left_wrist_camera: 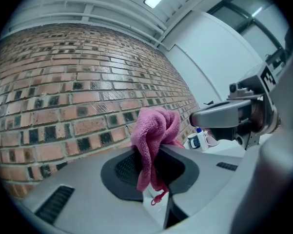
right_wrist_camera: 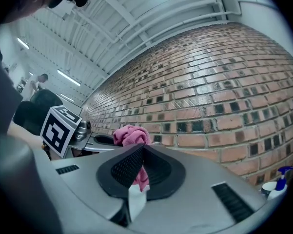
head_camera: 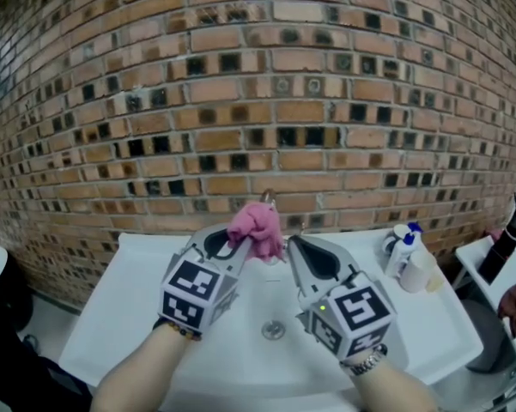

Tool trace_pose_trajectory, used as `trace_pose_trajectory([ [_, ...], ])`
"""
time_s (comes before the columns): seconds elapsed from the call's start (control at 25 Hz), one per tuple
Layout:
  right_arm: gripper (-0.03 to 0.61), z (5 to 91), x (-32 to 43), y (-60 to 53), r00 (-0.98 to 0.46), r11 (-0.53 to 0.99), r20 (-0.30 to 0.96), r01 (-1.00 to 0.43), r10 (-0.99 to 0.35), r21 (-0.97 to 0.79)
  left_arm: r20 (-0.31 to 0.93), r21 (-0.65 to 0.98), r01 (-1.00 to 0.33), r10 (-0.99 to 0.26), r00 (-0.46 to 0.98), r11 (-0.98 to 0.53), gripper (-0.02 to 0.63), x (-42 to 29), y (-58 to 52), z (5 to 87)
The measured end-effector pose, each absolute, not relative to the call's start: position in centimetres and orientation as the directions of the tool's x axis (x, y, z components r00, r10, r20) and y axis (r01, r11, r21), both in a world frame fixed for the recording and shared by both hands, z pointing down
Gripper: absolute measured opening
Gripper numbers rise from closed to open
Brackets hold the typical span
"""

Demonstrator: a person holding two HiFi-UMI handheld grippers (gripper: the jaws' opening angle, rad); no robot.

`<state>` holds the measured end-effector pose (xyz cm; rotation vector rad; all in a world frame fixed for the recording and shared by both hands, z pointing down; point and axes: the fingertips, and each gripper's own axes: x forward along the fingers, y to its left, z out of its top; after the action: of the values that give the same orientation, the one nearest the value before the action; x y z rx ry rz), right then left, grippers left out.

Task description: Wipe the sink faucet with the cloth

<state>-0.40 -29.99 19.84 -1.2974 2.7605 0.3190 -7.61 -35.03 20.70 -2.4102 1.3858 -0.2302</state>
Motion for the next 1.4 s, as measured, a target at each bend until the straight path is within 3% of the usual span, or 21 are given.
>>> trace_pose_trajectory([
  [1.4,0.012,21.3,1.1,-33.2,-0.626,0.619,-0.167,-0.779,-0.762,0.099,0.021,-0.528,-0.720,-0.854,0.519,-0.450,0.066,-6.9,-44.8,16.5],
])
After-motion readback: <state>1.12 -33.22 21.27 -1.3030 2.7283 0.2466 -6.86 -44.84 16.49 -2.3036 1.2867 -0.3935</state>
